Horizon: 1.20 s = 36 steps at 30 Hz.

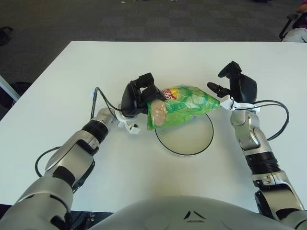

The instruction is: Put the snack into the plate.

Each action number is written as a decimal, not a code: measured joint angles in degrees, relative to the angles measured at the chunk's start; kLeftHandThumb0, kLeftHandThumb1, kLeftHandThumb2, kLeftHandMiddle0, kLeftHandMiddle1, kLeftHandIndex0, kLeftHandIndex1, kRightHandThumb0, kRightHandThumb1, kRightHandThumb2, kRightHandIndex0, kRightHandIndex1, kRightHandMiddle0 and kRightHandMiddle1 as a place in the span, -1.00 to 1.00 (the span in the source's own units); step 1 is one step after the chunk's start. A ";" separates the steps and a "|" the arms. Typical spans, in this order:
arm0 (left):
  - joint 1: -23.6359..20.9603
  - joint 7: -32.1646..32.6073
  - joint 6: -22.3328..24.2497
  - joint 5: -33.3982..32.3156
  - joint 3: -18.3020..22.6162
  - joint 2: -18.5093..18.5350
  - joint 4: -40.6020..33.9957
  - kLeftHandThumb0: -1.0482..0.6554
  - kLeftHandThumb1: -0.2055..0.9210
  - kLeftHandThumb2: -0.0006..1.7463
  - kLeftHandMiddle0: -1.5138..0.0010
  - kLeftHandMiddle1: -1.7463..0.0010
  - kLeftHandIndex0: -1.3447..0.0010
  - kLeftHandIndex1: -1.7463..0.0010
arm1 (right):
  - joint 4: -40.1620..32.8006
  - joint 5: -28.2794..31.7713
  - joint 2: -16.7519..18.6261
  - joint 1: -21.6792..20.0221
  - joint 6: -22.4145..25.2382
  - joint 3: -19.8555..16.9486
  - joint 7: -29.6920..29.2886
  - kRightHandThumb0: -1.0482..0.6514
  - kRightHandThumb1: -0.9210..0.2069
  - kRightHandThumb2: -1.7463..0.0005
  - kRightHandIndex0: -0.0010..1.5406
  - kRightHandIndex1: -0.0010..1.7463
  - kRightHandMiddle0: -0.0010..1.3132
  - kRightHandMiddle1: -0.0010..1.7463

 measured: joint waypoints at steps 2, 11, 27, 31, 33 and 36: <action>0.25 0.00 1.23 0.43 0.11 0.17 -0.67 0.29 1.00 -0.79 -0.23 -1.00 0.00 -1.00 | 0.06 0.00 0.00 -0.03 0.00 0.00 -0.02 -0.18 -1.00 0.57 -0.08 -0.59 -0.48 0.82; 2.06 0.02 1.59 2.57 -0.19 0.01 -1.63 0.28 1.00 -0.79 -0.22 -1.00 0.00 -1.00 | 0.15 0.01 -0.01 -0.17 0.00 0.00 -0.02 -0.18 -1.00 0.57 -0.08 -0.59 -0.48 0.82; -1.03 -0.01 -12.56 3.04 -4.24 -1.31 2.13 0.26 1.00 -0.77 -0.16 -1.00 0.06 -1.00 | 0.17 0.01 -0.01 -0.27 -0.01 0.00 -0.04 -0.18 -1.00 0.57 -0.08 -0.59 -0.48 0.82; -1.48 -4.04 -12.78 -0.17 -4.30 -1.66 3.25 0.26 1.00 -0.75 -0.07 -1.00 0.12 -1.00 | 0.24 0.01 -0.01 -0.29 -0.01 -0.01 -0.04 -0.18 -1.00 0.57 -0.08 -0.59 -0.48 0.82; -1.46 -8.46 -14.00 -2.79 -4.19 -1.54 3.91 0.25 0.87 -0.56 0.09 -0.74 0.37 -0.98 | 0.32 0.01 -0.01 -0.29 -0.01 -0.01 -0.04 -0.18 -1.00 0.57 -0.08 -0.59 -0.48 0.82; -1.41 -15.40 -17.50 -6.49 -4.24 -0.94 5.54 0.23 0.96 -0.62 0.22 -0.54 0.55 -0.89 | 0.33 0.01 -0.01 -0.29 -0.01 0.00 -0.04 -0.18 -1.00 0.57 -0.08 -0.59 -0.48 0.82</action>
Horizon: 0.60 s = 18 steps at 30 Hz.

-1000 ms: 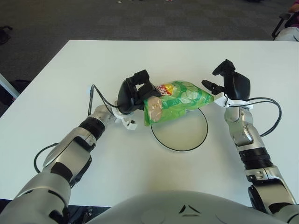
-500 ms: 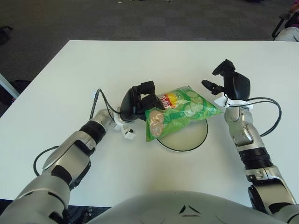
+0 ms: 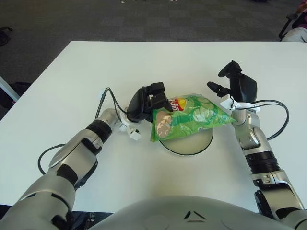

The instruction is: Put the snack into the plate.

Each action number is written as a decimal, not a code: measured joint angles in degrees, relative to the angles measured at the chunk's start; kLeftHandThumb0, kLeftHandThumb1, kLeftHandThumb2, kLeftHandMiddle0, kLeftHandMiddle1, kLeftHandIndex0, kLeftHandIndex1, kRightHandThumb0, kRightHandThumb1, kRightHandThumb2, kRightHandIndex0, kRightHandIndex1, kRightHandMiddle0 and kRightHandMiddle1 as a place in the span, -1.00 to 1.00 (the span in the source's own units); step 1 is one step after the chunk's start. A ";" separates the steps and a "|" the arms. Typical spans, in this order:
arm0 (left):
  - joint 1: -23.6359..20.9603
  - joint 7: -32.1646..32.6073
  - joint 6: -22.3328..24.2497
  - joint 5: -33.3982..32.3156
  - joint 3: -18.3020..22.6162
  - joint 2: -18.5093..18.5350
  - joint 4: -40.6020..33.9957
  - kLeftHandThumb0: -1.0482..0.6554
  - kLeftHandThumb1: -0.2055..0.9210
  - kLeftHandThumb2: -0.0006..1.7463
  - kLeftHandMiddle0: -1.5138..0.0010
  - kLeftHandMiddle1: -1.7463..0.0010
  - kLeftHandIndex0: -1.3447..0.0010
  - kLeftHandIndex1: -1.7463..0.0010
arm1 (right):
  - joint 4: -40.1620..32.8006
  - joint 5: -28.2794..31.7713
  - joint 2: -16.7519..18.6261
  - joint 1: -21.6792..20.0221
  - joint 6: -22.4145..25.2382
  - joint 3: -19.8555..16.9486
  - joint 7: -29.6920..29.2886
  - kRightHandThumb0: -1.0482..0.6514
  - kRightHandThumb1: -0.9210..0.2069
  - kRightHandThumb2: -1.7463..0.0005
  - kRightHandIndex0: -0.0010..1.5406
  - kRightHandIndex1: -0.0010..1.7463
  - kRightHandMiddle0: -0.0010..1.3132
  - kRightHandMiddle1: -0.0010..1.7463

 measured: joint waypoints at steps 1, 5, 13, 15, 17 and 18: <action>0.01 -2.50 -1.62 -1.24 -0.08 0.38 0.63 0.23 0.97 -0.62 0.25 -0.52 0.60 -0.87 | 0.01 0.00 0.00 0.00 0.00 0.00 0.00 -0.18 -1.00 0.57 -0.08 -0.59 -0.48 0.82; 0.00 -11.73 -7.43 -5.99 -0.13 2.07 3.53 0.23 0.99 -0.60 0.31 -0.56 0.72 -0.84 | 0.10 0.00 0.00 0.00 0.00 0.00 0.00 -0.18 -1.00 0.57 -0.08 -0.59 -0.48 0.82; -3.21 -29.51 -13.95 -11.96 0.37 6.61 7.66 -0.24 1.00 -0.74 0.33 0.75 0.49 0.68 | 0.37 -0.01 0.04 -0.26 0.01 0.13 -0.01 -0.18 -1.00 0.57 -0.08 -0.59 -0.48 0.82; -4.85 -33.82 -15.16 -12.79 0.44 7.61 9.04 -0.33 1.00 -0.75 0.38 0.87 0.54 0.78 | 0.52 -0.01 0.06 -0.58 0.01 0.19 -0.01 -0.18 -1.00 0.57 -0.08 -0.59 -0.48 0.82; -6.15 -37.64 -15.67 -13.51 0.49 8.19 10.40 -0.48 1.00 -0.71 0.50 0.95 0.63 0.88 | 0.59 -0.01 0.07 -0.89 0.01 0.20 -0.02 -0.18 -1.00 0.57 -0.08 -0.59 -0.48 0.82; -6.61 -39.40 -15.71 -14.04 0.52 8.35 11.07 -0.53 1.00 -0.69 0.52 0.96 0.64 0.89 | 0.63 -0.01 0.07 -1.05 0.01 0.21 -0.03 -0.18 -1.00 0.57 -0.08 -0.59 -0.48 0.82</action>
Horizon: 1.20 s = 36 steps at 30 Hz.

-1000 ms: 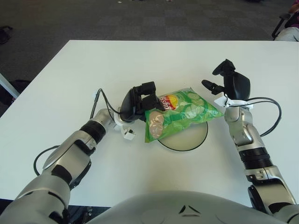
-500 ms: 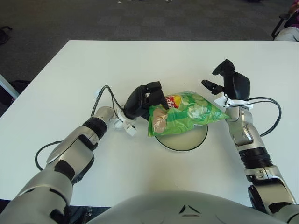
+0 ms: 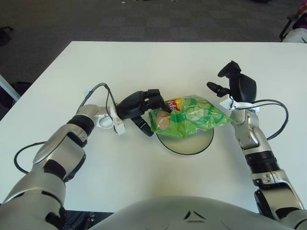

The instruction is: Put the snack into the plate.

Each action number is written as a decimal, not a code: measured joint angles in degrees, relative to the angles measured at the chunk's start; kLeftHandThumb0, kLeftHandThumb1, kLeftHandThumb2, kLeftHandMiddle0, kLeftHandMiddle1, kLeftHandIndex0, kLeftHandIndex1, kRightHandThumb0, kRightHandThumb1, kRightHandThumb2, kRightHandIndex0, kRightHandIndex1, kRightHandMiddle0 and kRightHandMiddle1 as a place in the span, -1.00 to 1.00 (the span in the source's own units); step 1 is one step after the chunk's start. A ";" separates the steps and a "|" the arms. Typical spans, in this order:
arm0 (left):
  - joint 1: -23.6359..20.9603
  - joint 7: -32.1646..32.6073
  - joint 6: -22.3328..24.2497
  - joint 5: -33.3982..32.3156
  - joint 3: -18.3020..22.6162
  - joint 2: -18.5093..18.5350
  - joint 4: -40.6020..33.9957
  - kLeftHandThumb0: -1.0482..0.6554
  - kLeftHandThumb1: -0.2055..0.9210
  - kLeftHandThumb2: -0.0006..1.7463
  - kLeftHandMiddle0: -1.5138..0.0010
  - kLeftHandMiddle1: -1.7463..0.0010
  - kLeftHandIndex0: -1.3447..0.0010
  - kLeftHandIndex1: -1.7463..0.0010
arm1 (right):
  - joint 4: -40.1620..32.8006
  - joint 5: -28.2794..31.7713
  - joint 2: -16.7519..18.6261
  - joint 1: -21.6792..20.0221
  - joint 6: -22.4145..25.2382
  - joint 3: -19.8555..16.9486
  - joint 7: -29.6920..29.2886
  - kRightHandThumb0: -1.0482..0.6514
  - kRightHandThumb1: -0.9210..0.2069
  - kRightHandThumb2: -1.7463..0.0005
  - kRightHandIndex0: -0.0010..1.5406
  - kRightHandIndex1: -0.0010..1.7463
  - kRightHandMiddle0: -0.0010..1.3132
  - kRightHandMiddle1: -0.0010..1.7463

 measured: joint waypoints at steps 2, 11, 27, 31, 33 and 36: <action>-0.62 -3.53 0.21 -0.95 0.25 0.14 1.01 -0.64 1.00 -0.63 0.57 0.98 0.67 0.92 | 0.16 0.00 0.00 -0.32 0.00 0.00 -0.04 -0.18 -1.00 0.57 -0.08 -0.59 -0.48 0.82; -2.35 -19.13 -6.76 -10.92 1.69 -2.27 13.96 -0.80 1.00 -0.51 0.67 1.00 0.72 0.97 | 0.88 0.02 0.02 -0.72 0.01 0.07 -0.17 -0.18 -1.00 0.57 -0.08 -0.59 -0.48 0.82; -0.09 -59.61 12.90 -41.10 13.56 -8.63 6.33 -0.79 1.00 -0.33 0.33 0.95 0.36 0.91 | 0.90 0.08 0.07 -0.69 0.04 0.12 -0.15 -0.18 -1.00 0.57 -0.08 -0.59 -0.48 0.82; 0.82 -67.61 18.67 -49.38 18.16 -11.41 4.83 -0.76 1.00 -0.21 0.16 0.92 0.31 0.90 | 0.90 0.08 0.06 -0.69 0.05 0.12 -0.15 -0.18 -1.00 0.57 -0.08 -0.59 -0.48 0.82; 1.41 -71.27 21.71 -53.75 20.80 -12.89 4.20 -0.74 1.00 -0.18 0.09 0.92 0.28 0.91 | 0.90 0.08 0.07 -0.69 0.04 0.12 -0.15 -0.18 -1.00 0.57 -0.08 -0.59 -0.48 0.82; 2.13 -75.74 26.56 -59.90 25.02 -14.95 3.72 -0.72 1.00 -0.18 0.03 0.93 0.25 0.91 | 0.90 0.08 0.07 -0.69 0.05 0.13 -0.15 -0.18 -1.00 0.57 -0.08 -0.59 -0.48 0.82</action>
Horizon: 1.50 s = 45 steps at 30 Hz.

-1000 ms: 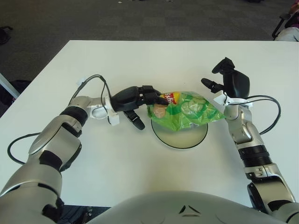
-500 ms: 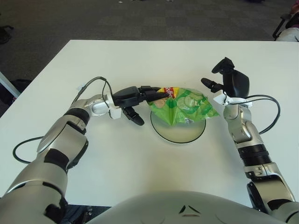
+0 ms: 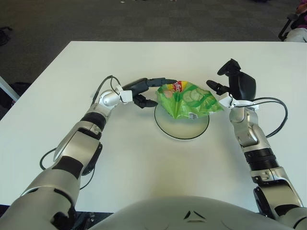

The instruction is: Put the snack into the plate.

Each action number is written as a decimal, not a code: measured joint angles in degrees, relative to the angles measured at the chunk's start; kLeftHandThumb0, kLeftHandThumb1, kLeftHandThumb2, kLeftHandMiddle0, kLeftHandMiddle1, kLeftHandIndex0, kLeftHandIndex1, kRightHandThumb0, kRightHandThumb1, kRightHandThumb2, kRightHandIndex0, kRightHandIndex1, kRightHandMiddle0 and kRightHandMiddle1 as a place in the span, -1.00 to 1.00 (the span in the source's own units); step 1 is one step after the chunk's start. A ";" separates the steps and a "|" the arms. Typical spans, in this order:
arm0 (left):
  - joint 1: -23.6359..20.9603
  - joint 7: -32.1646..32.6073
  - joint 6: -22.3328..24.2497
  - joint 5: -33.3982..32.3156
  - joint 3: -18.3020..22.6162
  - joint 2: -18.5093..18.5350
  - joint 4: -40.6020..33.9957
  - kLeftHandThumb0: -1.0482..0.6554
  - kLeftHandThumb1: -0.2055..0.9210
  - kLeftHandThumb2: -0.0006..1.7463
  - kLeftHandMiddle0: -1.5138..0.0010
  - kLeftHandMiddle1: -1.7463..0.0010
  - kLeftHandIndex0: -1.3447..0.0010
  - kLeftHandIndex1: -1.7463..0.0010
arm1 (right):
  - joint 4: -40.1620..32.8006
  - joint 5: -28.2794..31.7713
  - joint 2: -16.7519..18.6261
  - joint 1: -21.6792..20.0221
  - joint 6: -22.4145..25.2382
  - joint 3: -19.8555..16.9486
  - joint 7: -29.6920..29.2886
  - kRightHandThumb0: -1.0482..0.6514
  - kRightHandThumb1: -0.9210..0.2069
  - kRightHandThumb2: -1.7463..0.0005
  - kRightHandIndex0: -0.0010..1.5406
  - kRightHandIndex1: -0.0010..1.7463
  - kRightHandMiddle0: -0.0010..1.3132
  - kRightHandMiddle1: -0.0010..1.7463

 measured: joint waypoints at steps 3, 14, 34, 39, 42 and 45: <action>0.75 -3.72 5.41 -6.55 4.73 -1.78 -0.62 -0.65 1.00 -0.17 -0.06 0.91 0.19 0.89 | 0.00 0.00 0.00 0.00 0.00 0.00 0.00 -0.18 -1.00 0.57 -0.08 -0.59 -0.48 0.82; 4.12 -7.09 23.78 -28.59 27.39 -5.76 -3.92 -0.42 1.00 -0.11 -0.14 0.37 0.25 0.23 | 0.62 -0.08 0.18 -0.47 0.15 0.30 -0.02 -0.18 -1.00 0.57 -0.08 -0.59 -0.48 0.82; 14.99 7.12 38.13 -27.24 35.36 -7.31 -24.61 -0.46 1.00 -0.20 0.03 -0.30 0.33 -0.09 | 5.47 -0.07 1.10 -5.58 0.85 1.49 -0.49 -0.18 -1.00 0.57 -0.08 -0.59 -0.48 0.82; 14.98 7.87 38.55 -26.20 35.88 -7.52 -25.45 -0.47 1.00 -0.20 0.08 -0.40 0.36 -0.16 | 7.63 -0.01 1.08 -7.20 0.83 1.52 -0.94 -0.18 -1.00 0.57 -0.08 -0.59 -0.48 0.82; 14.91 8.41 38.67 -25.83 36.07 -7.69 -25.68 -0.47 1.00 -0.20 0.11 -0.41 0.37 -0.17 | 8.97 0.05 1.07 -7.96 0.77 1.52 -1.25 -0.18 -1.00 0.57 -0.08 -0.59 -0.48 0.82; 14.80 9.44 38.66 -24.78 36.23 -7.72 -25.82 -0.48 1.00 -0.20 0.12 -0.42 0.37 -0.18 | 10.16 0.09 1.08 -8.47 0.56 1.55 -1.59 -0.18 -1.00 0.57 -0.08 -0.59 -0.48 0.82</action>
